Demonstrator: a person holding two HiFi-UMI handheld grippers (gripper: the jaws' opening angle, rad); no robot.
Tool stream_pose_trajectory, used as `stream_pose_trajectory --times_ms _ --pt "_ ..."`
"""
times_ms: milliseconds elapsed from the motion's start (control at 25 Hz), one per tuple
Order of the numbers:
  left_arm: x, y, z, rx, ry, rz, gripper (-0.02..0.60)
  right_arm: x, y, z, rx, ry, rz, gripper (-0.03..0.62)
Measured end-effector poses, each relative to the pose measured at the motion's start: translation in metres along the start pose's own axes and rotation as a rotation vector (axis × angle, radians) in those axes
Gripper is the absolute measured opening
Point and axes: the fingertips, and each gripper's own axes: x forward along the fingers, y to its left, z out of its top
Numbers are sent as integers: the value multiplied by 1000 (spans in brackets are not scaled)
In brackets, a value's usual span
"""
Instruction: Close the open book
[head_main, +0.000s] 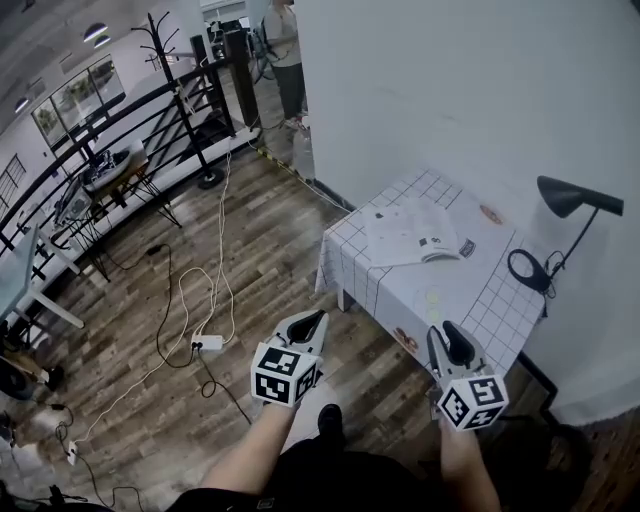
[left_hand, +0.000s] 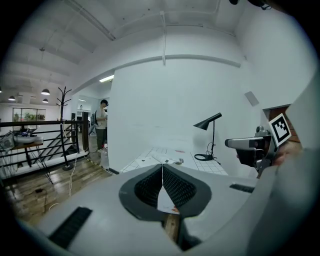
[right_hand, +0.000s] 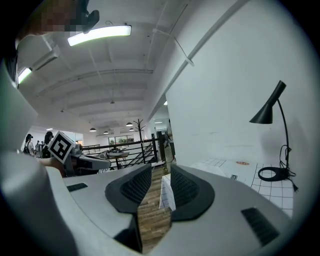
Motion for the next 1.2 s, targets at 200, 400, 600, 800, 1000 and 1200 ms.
stream_pose_trajectory --times_ms 200,400,600,800,1000,1200 --pt "27 55 1 -25 21 -3 12 54 4 -7 18 57 -6 117" --pt "51 99 4 -27 33 -10 12 98 6 -10 28 79 -18 117" --pt "77 110 2 -31 61 -35 12 125 0 -21 53 119 -14 117" --pt "122 106 1 -37 95 -56 12 148 -41 -28 81 136 -36 117" --pt "198 89 10 -27 124 -52 12 177 -123 -37 115 159 -47 117" --pt "278 61 28 12 149 -81 12 209 -192 -49 100 202 -35 117"
